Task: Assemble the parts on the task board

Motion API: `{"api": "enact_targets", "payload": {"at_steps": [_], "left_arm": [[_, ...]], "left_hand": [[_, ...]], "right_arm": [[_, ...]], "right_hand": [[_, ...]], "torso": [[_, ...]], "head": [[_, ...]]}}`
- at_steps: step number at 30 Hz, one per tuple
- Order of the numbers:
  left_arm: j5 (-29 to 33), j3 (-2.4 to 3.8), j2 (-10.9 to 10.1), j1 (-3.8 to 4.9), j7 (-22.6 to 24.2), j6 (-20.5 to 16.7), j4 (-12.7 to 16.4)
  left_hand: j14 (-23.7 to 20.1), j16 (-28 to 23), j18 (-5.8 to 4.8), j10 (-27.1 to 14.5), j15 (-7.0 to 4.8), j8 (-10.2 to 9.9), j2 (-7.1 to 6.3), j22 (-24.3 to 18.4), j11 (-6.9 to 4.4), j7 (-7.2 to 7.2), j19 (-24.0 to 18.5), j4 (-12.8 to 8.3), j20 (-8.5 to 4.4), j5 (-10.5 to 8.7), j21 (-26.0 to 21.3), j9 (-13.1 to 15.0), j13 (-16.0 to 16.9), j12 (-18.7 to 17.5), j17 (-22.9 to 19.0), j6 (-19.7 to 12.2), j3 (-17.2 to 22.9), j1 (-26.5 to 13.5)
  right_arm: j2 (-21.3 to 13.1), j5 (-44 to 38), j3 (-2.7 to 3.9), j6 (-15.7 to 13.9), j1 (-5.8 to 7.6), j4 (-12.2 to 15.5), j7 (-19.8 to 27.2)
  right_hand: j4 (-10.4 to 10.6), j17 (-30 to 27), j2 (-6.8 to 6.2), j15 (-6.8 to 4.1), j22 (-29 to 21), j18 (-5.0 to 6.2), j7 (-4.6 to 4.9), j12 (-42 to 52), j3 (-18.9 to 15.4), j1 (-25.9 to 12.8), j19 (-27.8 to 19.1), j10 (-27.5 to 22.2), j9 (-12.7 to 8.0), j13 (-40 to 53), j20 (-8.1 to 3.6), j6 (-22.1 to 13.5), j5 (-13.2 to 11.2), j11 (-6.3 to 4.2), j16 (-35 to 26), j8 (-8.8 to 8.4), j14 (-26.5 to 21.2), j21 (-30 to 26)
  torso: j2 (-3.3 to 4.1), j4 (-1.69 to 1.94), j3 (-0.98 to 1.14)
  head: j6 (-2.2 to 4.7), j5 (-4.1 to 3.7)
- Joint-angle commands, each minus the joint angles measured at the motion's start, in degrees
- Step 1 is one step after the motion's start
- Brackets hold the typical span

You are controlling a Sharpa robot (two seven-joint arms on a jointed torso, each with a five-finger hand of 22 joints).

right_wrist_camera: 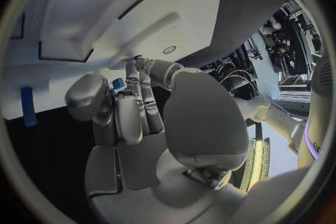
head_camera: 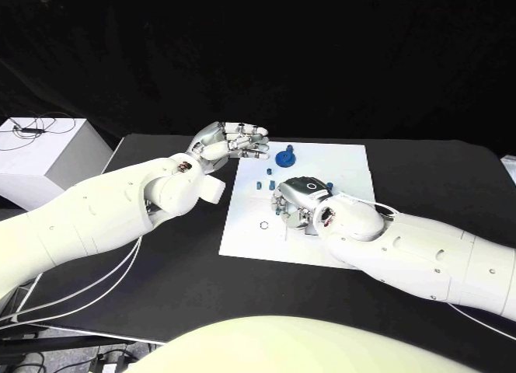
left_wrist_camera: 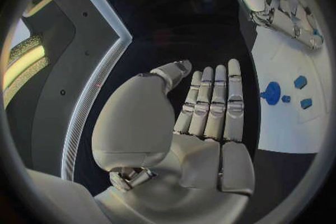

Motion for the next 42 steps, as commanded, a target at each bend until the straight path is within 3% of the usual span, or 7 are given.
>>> {"api": "enact_targets", "payload": {"at_steps": [1, 14, 18, 27, 32, 37, 42], "left_arm": [[-0.25, 0.04, 0.08, -0.04, 0.37, 1.22, 0.08], [-0.24, 0.04, -0.04, -0.04, 0.15, 1.44, 0.03], [-0.23, 0.04, -0.04, -0.04, 0.03, 1.6, -0.03], [-0.22, 0.03, -0.08, -0.04, -0.06, 1.84, -0.27], [-0.32, 0.03, -0.02, -0.05, 0.03, 1.82, -0.47], [-0.56, 0.03, -0.03, -0.05, 0.18, 1.79, -0.53], [-0.64, 0.03, -0.01, -0.05, 0.4, 1.63, -0.81]], "left_hand": [[0.03, -0.17, 0.11, -0.48, 0.42, -0.27, -0.07, -0.05, -0.05, 0.22, -0.1, 0.3, 0.35, -0.02, -0.2, -0.05, 0.05, -0.07, 0.09, 0.1, -0.11, -0.42], [0.01, -0.22, 0.13, -0.51, 0.44, -0.29, -0.06, -0.13, -0.04, 0.24, -0.1, 0.34, 0.38, -0.01, -0.3, -0.07, 0.05, -0.08, 0.1, 0.1, -0.1, -0.4], [0.01, -0.22, 0.13, -0.51, 0.44, -0.29, -0.06, -0.13, -0.04, 0.24, -0.1, 0.34, 0.38, -0.01, -0.3, -0.07, 0.05, -0.08, 0.1, 0.1, -0.1, -0.4], [-0.01, -0.27, 0.15, -0.53, 0.45, -0.31, -0.01, -0.23, -0.02, 0.26, -0.08, 0.43, 0.42, 0.0, -0.4, -0.09, 0.05, -0.08, 0.12, 0.1, -0.09, -0.41], [-0.02, -0.3, 0.16, -0.55, 0.47, -0.33, 0.01, -0.28, -0.01, 0.28, -0.06, 0.48, 0.44, 0.0, -0.45, -0.1, 0.05, -0.09, 0.12, 0.09, -0.09, -0.41], [-0.04, -0.34, 0.17, -0.59, 0.48, -0.35, 0.06, -0.33, 0.01, 0.3, -0.05, 0.53, 0.46, 0.01, -0.51, -0.11, 0.05, -0.1, 0.13, 0.08, -0.07, -0.4], [-0.05, -0.36, 0.17, -0.61, 0.48, -0.37, 0.06, -0.36, 0.02, 0.31, -0.05, 0.55, 0.47, 0.02, -0.54, -0.12, 0.04, -0.1, 0.13, 0.06, -0.07, -0.4]], "right_arm": [[-0.07, -0.01, -0.09, 0.82, -0.16, 0.1, 0.68], [-0.78, 0.49, -0.11, -2.26, -0.19, 0.74, 0.65], [-0.96, 0.5, -0.11, -4.27, -0.19, 0.85, 0.35], [-3.39, 1.05, -0.01, -9.36, 0.09, 3.22, -0.22], [-6.25, 3.07, 0.6, -11.69, 0.77, 6.15, 0.34], [-9.76, 5.8, 1.51, -9.91, 2.46, 7.94, 0.83], [-13.13, 7.08, 2.12, -4.89, 5.23, 7.66, 1.12]], "right_hand": [[-0.18, -0.31, -0.78, 0.28, -0.33, -0.54, 0.48, -0.28, -0.5, -1.67, -0.54, -1.38, -0.02, -0.35, 0.18, -0.72, 0.29, 0.36, -0.43, -0.53, 2.14, -0.47], [0.15, -2.72, -2.78, 0.94, -4.66, 0.28, 1.15, -0.33, -2.24, -2.91, -1.9, -4.66, -0.57, -1.37, 0.83, -2.88, 0.68, 1.21, -2.2, -1.83, 1.4, -4.69], [0.24, -4.37, -3.83, 1.33, -7.34, 0.74, 1.47, -0.14, -3.26, -2.85, -2.74, -8.42, -1.42, -2.25, 1.24, -5.92, 0.28, 1.74, -3.41, -3.58, 0.92, -7.4], [1.02, -6.71, -3.8, 1.59, -11.12, 1.38, 1.11, 1.56, -8.56, -0.74, -3.43, -13.91, -2.6, -2.34, 1.54, -8.73, 0.08, 2.08, -5.01, -5.31, 0.22, -11.43], [1.96, -6.71, -3.66, 1.53, -10.57, 1.26, 1.93, 3.19, -10.3, -0.27, -2.84, -13.95, -3.1, -2.2, 1.52, -9.35, 0.11, 2.0, -4.86, -5.89, 0.45, -11.09], [2.84, -5.9, -3.56, 1.23, -7.41, 0.69, 1.67, 6.19, -8.65, 0.04, -1.26, -10.27, -3.4, -2.0, 1.32, -7.82, 0.39, 1.59, -4.07, -5.5, 0.93, -8.32], [3.04, -5.09, -3.97, 1.14, -6.07, 0.46, 1.53, 6.65, -7.35, -0.09, -0.76, -8.95, -3.54, -2.13, 1.19, -7.29, 0.44, 1.39, -3.34, -5.42, 1.23, -7.15]], "torso": [[-0.05, -0.08, 0.0], [-0.07, -0.11, 0.01], [-0.06, -0.17, 0.06], [-0.16, -0.18, 0.01], [-0.15, -0.18, 0.0], [-0.19, -0.27, 0.0], [-0.32, -0.58, -0.14]], "head": [[0.0, 0.23], [0.0, 0.12], [0.0, 0.12], [0.0, -0.4], [0.0, -1.15], [0.0, -2.0], [0.0, -2.71]]}}
